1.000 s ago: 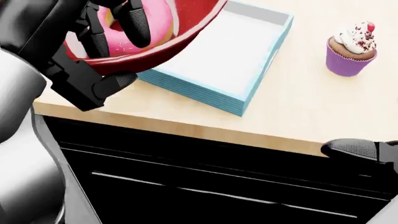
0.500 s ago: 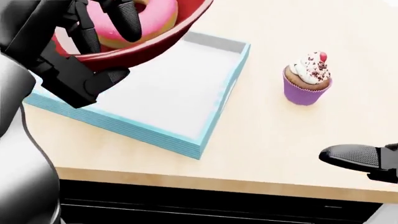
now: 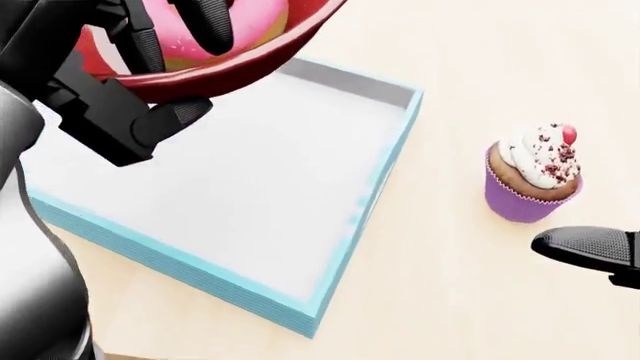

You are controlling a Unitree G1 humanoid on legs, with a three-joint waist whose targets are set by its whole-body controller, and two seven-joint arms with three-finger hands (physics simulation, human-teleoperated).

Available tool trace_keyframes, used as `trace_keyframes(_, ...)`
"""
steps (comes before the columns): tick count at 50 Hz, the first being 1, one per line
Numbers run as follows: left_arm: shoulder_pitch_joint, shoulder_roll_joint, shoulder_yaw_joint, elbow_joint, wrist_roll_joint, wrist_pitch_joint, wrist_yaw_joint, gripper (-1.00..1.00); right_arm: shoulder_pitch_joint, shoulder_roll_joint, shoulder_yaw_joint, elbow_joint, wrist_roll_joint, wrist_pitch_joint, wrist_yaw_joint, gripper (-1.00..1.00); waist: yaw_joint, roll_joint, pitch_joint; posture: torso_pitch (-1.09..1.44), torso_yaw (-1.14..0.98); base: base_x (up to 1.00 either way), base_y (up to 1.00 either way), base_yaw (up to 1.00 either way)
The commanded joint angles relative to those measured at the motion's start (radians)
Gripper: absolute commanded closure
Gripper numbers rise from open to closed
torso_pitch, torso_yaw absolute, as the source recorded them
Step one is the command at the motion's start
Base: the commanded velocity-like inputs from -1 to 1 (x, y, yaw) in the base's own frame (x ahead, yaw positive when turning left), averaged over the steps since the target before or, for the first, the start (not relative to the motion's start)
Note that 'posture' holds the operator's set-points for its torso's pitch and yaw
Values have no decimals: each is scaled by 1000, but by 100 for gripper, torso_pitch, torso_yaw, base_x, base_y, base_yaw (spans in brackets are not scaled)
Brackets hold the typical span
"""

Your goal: Pick up the bowl with donut and place it on the tray. Pick up the cupcake and place it on the tray.

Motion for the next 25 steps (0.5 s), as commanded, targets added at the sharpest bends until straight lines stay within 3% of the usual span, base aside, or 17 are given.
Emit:
trace_keyframes(1, -17, 6, -3, -16, 0, -16, 9, 100, -10, -10, -10, -18, -3, -26, 4, -100, -1, 1, -20, 0, 0, 0, 0, 0)
trace_keyframes(10, -15, 1, -4, -18, 13, -20, -16, 100, -14, -23, -28, -14, 13, -22, 2, -100, -2, -4, -45, -8, 0, 0, 0, 0)
trace_keyframes(19, 7, -5, -7, 2, 21, -22, -56, 100, -17, -29, -28, -18, 18, -13, 1, -100, -1, -8, -95, -17, 0, 0, 0, 0)
trace_keyframes(25, -21, 31, 20, 78, -26, -34, -40, 100, -15, -23, -18, -25, 11, -9, -1, -100, -3, -6, -122, -19, 0, 0, 0, 0)
